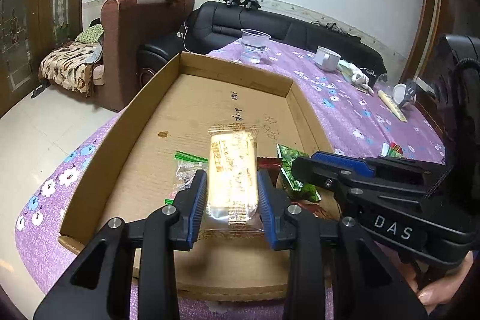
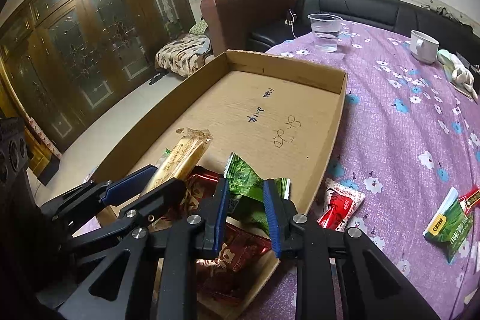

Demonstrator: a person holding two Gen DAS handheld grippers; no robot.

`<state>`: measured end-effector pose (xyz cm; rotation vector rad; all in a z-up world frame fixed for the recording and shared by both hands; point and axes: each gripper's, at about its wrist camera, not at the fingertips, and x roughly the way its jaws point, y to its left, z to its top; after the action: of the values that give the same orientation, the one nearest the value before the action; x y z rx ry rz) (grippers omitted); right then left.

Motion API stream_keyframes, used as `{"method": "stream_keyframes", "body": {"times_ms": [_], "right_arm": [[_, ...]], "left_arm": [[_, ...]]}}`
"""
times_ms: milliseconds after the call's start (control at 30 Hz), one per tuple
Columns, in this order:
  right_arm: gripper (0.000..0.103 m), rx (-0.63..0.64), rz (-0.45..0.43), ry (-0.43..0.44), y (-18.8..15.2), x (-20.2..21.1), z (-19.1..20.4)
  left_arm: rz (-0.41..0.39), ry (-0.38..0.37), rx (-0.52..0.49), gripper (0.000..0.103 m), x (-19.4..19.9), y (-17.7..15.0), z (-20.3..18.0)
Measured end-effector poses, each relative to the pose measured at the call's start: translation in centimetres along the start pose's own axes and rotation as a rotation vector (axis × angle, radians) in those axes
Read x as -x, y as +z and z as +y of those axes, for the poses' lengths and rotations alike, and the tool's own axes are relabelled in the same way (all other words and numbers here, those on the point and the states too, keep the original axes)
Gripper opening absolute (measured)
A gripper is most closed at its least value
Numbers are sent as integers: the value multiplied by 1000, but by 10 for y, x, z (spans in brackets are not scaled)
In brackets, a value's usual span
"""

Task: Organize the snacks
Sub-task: 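Lower both packets into the box and open both grippers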

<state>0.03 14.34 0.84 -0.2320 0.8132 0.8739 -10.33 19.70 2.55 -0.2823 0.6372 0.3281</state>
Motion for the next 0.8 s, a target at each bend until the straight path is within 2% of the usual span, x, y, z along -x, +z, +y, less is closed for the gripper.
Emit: {"method": "stream_keyframes", "body": {"times_ms": [800], "right_arm": [[24,-11,-10,9,0,1,-3]], "left_arm": [[-4,11,-6,32,0,0,-3]]}}
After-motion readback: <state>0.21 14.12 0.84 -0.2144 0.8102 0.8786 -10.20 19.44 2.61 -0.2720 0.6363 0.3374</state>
